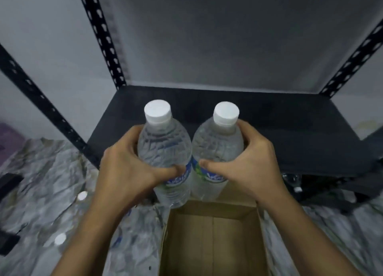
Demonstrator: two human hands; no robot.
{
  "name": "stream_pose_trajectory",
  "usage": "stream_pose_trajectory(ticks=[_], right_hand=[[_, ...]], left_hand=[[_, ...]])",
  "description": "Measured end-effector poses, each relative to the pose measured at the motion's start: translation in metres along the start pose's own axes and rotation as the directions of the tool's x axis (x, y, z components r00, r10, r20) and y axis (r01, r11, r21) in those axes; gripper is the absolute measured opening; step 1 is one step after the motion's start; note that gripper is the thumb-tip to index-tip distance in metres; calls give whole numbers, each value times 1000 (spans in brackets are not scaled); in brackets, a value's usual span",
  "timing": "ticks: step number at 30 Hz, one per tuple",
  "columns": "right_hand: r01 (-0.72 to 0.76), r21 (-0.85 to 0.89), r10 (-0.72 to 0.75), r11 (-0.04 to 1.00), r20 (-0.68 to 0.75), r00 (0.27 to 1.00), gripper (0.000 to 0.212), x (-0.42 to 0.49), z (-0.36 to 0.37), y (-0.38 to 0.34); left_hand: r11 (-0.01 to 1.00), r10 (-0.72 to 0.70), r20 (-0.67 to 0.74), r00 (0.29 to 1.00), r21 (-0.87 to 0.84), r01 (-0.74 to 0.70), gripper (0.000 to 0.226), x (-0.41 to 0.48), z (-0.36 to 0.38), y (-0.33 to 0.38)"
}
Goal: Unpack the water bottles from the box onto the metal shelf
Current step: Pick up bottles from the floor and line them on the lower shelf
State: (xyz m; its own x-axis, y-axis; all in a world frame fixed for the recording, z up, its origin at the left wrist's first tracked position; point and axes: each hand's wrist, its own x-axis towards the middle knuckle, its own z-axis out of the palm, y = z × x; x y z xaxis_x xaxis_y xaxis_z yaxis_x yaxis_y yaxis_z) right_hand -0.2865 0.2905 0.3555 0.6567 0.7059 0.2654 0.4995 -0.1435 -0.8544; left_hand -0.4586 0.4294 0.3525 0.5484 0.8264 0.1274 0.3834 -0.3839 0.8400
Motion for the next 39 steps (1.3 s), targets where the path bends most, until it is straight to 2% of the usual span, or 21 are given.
stream_pose_trajectory(ticks=[9,14,18,27,32,34,37,39], right_hand=[[-73,-31,66,997,-187,980,64,61,-69,3],[-87,-22,80,996,-227,971,50,92,-68,8],[-96,-26,87,995,-229,969,61,105,-57,13],[-112,-38,103,993,-174,979,64,115,-51,18],[-119,33,123,992,-155,980,89,112,-48,31],[-99,75,109,992,-144,984,95,109,-45,38],[-47,137,66,989,-138,988,99,99,-41,52],[-59,196,87,979,-138,987,104,86,-35,71]], left_hand=[[996,92,2,996,15,-92,66,61,51,77],[994,100,-11,995,38,-99,54,92,60,86],[994,100,-19,995,56,-99,54,110,65,83],[997,68,-16,998,31,-68,77,122,73,68],[991,95,56,994,89,-100,98,128,80,63],[993,112,80,990,37,-115,98,129,82,54],[981,156,86,984,-130,-144,94,127,88,30],[968,154,110,982,-217,-128,97,120,96,7]])
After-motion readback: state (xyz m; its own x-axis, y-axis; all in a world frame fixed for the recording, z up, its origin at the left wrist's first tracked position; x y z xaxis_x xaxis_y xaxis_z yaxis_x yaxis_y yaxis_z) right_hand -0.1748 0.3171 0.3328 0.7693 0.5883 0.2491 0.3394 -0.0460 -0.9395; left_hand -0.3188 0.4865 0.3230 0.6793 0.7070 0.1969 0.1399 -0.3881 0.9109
